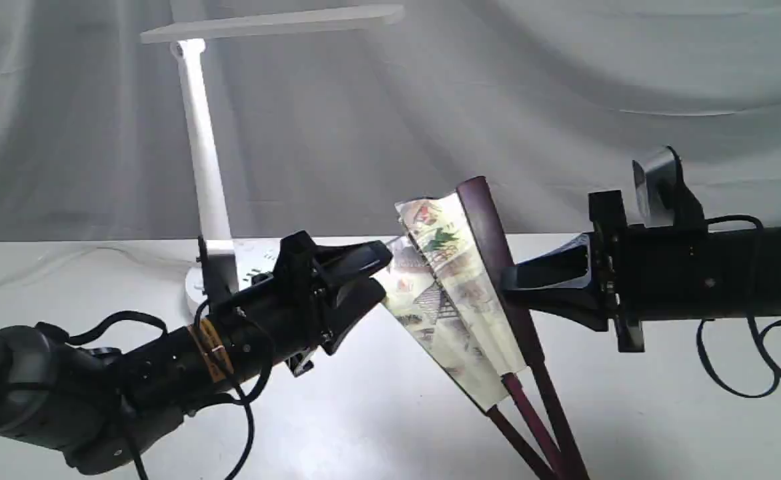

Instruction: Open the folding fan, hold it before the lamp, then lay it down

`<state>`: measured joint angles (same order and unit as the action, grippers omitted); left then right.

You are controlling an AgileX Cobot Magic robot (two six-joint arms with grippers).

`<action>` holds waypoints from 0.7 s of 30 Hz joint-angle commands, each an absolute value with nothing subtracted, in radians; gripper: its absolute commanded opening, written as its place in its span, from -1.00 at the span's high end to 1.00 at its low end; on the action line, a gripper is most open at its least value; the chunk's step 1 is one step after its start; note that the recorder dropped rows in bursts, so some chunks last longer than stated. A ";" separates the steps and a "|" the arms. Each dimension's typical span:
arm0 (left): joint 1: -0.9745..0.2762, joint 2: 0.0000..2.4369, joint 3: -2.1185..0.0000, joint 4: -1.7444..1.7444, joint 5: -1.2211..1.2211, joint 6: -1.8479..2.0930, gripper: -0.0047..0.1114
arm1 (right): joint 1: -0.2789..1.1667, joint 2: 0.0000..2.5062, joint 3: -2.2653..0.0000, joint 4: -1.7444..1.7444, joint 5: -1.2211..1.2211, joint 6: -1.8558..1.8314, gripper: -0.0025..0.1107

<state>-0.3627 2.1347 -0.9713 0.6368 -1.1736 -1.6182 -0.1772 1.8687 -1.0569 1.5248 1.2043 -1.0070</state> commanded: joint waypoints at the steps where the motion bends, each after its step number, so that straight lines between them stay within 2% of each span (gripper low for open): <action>1: -0.360 2.134 -0.974 0.689 -1.201 -1.630 0.02 | -0.172 1.866 -1.055 1.571 1.221 -1.023 0.96; 21: -0.360 2.134 -0.974 0.758 -1.207 -1.703 0.02 | -0.173 1.866 -1.055 1.603 1.221 -1.050 0.96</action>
<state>-0.3606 2.1347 -0.9713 0.7677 -1.2079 -1.6942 -0.1772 1.8703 -1.0551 1.5833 1.2049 -1.0363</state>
